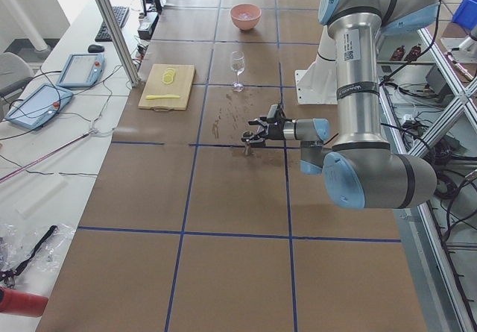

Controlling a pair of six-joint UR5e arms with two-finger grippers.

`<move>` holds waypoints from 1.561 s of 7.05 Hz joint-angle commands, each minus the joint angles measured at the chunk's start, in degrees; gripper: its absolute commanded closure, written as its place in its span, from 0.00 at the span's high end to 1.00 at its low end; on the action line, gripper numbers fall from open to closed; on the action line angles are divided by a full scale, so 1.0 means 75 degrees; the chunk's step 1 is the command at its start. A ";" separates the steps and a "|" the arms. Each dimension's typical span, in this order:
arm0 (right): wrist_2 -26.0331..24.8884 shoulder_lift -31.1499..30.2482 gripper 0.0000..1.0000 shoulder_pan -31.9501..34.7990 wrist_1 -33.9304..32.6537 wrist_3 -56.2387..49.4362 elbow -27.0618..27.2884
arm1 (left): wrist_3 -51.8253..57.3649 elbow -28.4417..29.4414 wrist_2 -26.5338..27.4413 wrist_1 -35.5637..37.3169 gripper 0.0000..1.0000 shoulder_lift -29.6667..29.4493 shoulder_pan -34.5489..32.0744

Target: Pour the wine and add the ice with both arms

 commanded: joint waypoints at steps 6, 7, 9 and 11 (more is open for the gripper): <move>0.0000 -0.0001 1.00 0.0000 0.0000 -0.0012 -0.0029 | -0.0249 0.0852 0.0232 -0.0051 0.65 -0.0571 0.0219; 0.0000 -0.0001 1.00 0.0000 0.0000 -0.0012 -0.0029 | -0.0249 0.0864 0.0220 -0.0074 0.66 -0.0559 0.0207; 0.0000 -0.0001 1.00 0.0000 0.0000 -0.0012 -0.0017 | -0.0283 0.0899 0.0127 -0.0086 0.69 -0.0547 0.0195; 0.0000 -0.0001 1.00 0.0000 0.0000 -0.0012 -0.0006 | -0.0331 0.0969 0.0022 -0.0086 0.69 -0.0524 0.0195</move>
